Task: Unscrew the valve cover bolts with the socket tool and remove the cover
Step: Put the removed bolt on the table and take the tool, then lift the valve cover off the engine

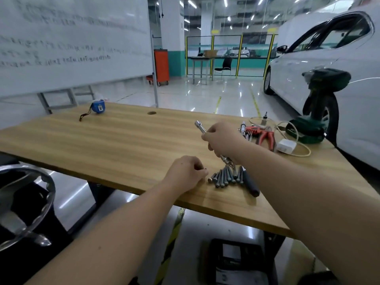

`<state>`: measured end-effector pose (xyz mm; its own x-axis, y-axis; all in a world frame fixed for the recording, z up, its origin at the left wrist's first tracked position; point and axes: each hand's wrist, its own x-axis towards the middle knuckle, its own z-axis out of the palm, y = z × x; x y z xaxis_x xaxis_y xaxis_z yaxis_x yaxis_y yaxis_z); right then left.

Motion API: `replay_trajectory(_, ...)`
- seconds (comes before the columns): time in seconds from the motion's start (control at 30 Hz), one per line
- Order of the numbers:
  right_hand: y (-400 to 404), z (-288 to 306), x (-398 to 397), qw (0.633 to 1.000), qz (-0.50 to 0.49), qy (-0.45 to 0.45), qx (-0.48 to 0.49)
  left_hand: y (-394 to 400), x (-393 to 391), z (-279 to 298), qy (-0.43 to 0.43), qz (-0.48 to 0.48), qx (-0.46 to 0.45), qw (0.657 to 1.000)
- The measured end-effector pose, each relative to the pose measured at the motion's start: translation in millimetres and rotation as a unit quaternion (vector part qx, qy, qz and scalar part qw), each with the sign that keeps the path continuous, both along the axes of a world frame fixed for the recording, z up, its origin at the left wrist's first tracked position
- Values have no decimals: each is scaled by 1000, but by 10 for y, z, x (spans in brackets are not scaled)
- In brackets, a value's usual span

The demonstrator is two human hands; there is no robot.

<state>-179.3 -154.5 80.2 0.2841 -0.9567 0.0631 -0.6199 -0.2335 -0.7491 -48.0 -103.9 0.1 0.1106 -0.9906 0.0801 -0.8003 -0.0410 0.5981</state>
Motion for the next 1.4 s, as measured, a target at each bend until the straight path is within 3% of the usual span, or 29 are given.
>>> replay_trajectory(0.23,-44,-45,212,999,26,-19,0,54,161,9,41,-32,-2,999)
replay_trajectory(0.57,-30,-227,607,999,41,-9,10,242,585,9,50,15,-8,999)
replay_trajectory(0.67,5,-225,744,995,63,75,-9,308,805,27,33,41,10,999)
replay_trajectory(0.83,66,-339,892,954,64,289,-39,392,948,-32,37,63,42,996)
replay_trajectory(1.0,89,-518,834,926,46,370,-63,390,883,-82,13,57,47,997)
replay_trajectory(1.23,119,-398,776,918,51,387,-76,402,833,-64,3,37,46,998)
replay_trajectory(1.4,269,-245,977,952,61,263,-147,506,861,-24,17,27,42,999)
